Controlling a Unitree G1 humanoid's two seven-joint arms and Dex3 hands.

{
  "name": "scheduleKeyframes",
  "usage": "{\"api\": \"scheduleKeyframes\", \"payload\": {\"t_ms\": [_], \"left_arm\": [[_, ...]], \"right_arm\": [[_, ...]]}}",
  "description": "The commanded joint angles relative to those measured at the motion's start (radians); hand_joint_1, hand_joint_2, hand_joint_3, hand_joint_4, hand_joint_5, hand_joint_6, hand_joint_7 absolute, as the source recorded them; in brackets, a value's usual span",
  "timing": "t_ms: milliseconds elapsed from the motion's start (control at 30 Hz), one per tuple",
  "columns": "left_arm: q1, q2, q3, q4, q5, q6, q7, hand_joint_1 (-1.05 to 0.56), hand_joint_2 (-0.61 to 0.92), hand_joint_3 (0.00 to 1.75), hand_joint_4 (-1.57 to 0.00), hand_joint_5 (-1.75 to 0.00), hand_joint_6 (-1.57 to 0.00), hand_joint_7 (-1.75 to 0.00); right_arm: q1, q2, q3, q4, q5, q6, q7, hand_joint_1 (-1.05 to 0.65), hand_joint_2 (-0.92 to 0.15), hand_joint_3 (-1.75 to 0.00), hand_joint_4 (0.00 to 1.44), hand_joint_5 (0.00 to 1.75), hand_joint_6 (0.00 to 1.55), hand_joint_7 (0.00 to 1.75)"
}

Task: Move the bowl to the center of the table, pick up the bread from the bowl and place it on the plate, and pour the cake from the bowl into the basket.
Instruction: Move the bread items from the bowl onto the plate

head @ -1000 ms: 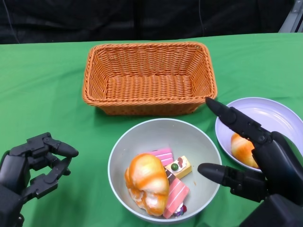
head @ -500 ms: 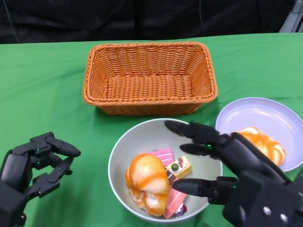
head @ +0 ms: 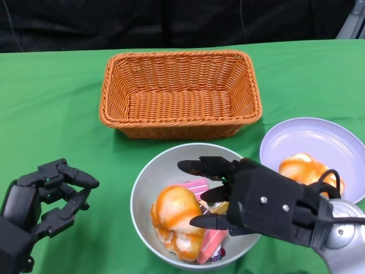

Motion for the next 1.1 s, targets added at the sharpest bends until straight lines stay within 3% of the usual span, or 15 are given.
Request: {"api": "scheduleKeyframes", "payload": {"t_ms": [33, 467, 733, 1000, 1033, 1100], "left_arm": [[0.006, 0.009, 0.008, -0.011, 0.000, 0.001, 0.016, 0.03, 0.86, 0.47, -0.78, -1.40, -0.87, -0.95], [0.009, 0.010, 0.004, -0.014, 0.003, -0.012, 0.015, 0.04, 0.86, 0.47, -0.79, -1.41, -0.88, -0.95], [0.007, 0.009, 0.000, -0.012, -0.003, -0.010, 0.005, 0.05, 0.87, 0.47, -0.78, -1.41, -0.88, -0.96], [0.007, 0.010, -0.002, -0.013, -0.005, -0.009, 0.006, 0.05, 0.86, 0.49, -0.77, -1.41, -0.87, -0.97], [0.007, 0.011, -0.003, -0.011, -0.001, -0.012, 0.008, 0.05, 0.86, 0.49, -0.77, -1.41, -0.87, -0.97], [0.008, 0.011, -0.004, -0.009, 0.004, -0.020, 0.011, 0.03, 0.85, 0.49, -0.77, -1.41, -0.87, -0.97]], "right_arm": [[-0.039, -0.034, 0.022, 0.029, 0.002, 0.014, 0.027, -0.99, -0.92, -0.35, 0.53, 0.06, 0.16, 0.00], [-0.150, -0.055, 0.062, 0.117, 0.067, 0.133, 0.125, -1.02, -0.92, -0.39, 0.53, 0.05, 0.08, 0.00], [-0.152, -0.006, 0.025, 0.204, 0.161, 0.153, 0.098, -0.99, -0.92, -0.36, 0.57, 0.06, 0.06, 0.00], [-0.161, -0.011, 0.028, 0.224, 0.197, 0.150, 0.072, -0.99, -0.92, -0.35, 0.59, 0.06, 0.06, 0.00], [-0.169, 0.009, 0.019, 0.279, 0.221, 0.141, 0.079, -0.99, -0.92, -0.35, 0.59, 0.06, 0.06, 0.00], [-0.183, 0.033, 0.014, 0.367, 0.251, 0.116, 0.082, -0.99, -0.92, -0.35, 0.47, 0.01, 0.03, 0.00]]}}
